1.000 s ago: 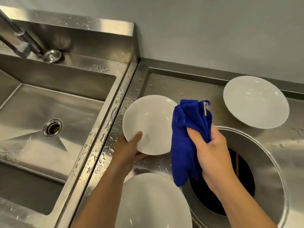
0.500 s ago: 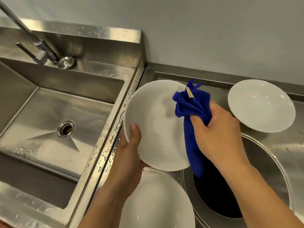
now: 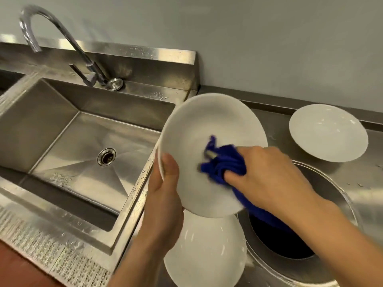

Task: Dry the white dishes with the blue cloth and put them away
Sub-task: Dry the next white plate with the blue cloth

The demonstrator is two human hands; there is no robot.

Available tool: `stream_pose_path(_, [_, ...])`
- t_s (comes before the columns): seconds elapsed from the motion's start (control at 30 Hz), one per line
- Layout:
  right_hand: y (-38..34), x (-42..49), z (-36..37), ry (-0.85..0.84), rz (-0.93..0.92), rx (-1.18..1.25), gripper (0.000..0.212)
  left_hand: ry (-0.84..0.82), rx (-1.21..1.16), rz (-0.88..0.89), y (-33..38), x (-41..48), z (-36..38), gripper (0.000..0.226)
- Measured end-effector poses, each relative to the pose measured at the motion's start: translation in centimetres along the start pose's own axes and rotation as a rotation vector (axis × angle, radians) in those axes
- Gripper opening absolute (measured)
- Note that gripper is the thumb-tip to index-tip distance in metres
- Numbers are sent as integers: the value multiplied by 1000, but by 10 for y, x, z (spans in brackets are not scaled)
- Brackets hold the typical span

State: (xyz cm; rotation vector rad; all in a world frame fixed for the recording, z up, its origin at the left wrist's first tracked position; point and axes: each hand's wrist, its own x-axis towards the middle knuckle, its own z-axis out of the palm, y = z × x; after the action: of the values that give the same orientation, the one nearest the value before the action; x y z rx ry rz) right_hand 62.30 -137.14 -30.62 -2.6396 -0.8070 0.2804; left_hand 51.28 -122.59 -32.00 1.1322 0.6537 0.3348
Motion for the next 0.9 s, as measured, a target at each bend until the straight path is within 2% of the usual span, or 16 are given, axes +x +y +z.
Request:
stream_pose_path(0.07, [1,5,-8,234,73,-52,26,-44,18,-39,-3,-16,4,63])
stream_pose_path(0.13, [-15,10,-10,368,40,86,25,-62,4,-73,-6,-30,10,67])
stream_pose_path(0.17, [-26,12,-7,324,4,221,22,-65,3,-71,-7,-32,11,68])
stream_pose_path(0.23, [-44,1,2,75,-74,474,6,-39,12,-29,-4,-34,11,66])
stream_pose_path(0.27, [-48,-9,6,-42,-102,540,11,-5,9,-2,0,-35,8,63])
stream_pose_path(0.33, [-34,-28,7,-185,-105,406,20,35,18,55,6,-34,-3,59])
stream_pose_path(0.37, [-22,-35,4,-160,-91,225,22,36,31,77,8,-36,-6,60])
stream_pose_path(0.43, [-2,-44,-7,55,2,-146,22,3,61,69,7,-47,-7,64])
stream_pose_path(0.47, [0,-42,-12,180,30,-220,24,-11,62,41,5,-55,-4,63])
stream_pose_path(0.5, [-4,-39,-15,285,33,-206,27,-29,56,9,2,-62,0,61])
stream_pose_path(0.57, [-28,-34,-17,381,21,60,28,-82,29,-38,-3,-72,11,57])
stream_pose_path(0.67, [-54,-51,-10,152,-90,384,17,-82,57,-9,4,-73,11,55])
stream_pose_path(0.7, [-53,-61,-9,49,-141,361,18,-69,68,16,10,-70,6,54])
stream_pose_path(0.77, [-37,-79,-14,-73,-171,112,24,-40,64,51,18,-68,-7,56])
stream_pose_path(0.87, [-13,-69,-29,109,-27,-237,24,-41,107,27,15,-81,-13,68])
stream_pose_path(0.9, [-15,-60,-32,201,1,-262,25,-54,117,-13,11,-87,-9,68])
